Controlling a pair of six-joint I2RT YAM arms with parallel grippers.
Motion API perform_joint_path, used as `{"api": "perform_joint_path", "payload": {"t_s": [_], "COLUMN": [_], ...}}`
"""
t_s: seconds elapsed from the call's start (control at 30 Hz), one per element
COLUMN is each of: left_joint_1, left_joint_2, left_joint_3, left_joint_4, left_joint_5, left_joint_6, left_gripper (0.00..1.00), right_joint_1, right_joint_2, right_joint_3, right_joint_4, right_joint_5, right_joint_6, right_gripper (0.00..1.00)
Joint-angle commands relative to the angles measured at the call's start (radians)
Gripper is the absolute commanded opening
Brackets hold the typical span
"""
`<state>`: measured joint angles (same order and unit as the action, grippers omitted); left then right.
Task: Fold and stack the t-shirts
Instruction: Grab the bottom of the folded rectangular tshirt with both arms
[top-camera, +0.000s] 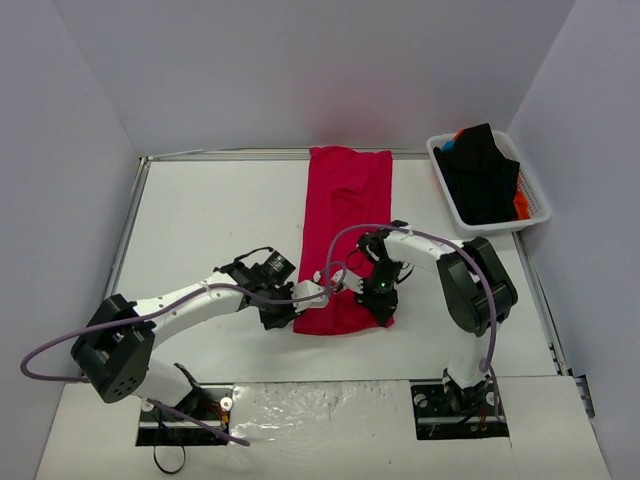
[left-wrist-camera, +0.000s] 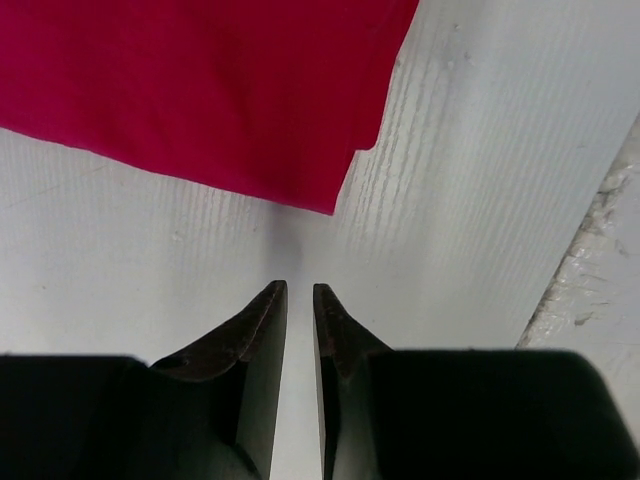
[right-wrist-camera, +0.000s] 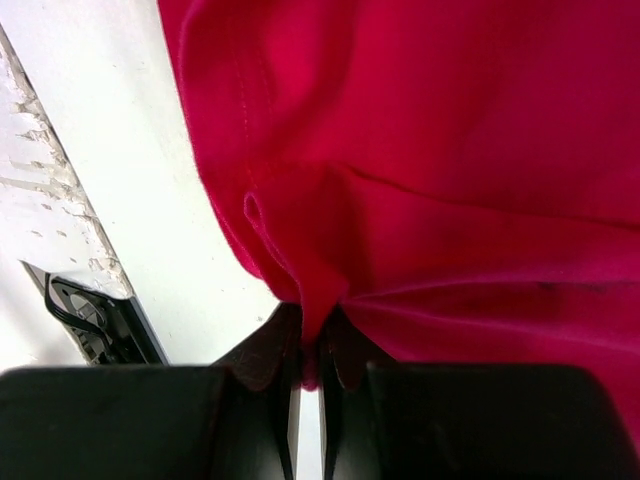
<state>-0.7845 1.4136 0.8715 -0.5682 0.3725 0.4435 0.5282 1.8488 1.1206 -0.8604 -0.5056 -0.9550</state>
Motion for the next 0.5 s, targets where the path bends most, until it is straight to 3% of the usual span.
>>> {"api": "perform_joint_path", "payload": {"t_s": [0.0,0.47], "left_joint_1": [-0.045,-0.133], "left_joint_2": [-0.08,-0.076], "left_joint_3": [0.04,0.012], "left_joint_4": [0.074,0.139], "left_joint_5": [0.141,0.106], "left_joint_6": [0.063,0.078], "left_gripper": [0.16,0.19], "right_joint_1": [-0.06,-0.102], "right_joint_2": [0.033,0.119], "right_joint_3": [0.021,0.038], "right_joint_4": [-0.023,-0.029], "right_joint_5": [-0.014,-0.044], "right_joint_6": [0.108,0.114], "right_gripper": [0.0,0.0]}}
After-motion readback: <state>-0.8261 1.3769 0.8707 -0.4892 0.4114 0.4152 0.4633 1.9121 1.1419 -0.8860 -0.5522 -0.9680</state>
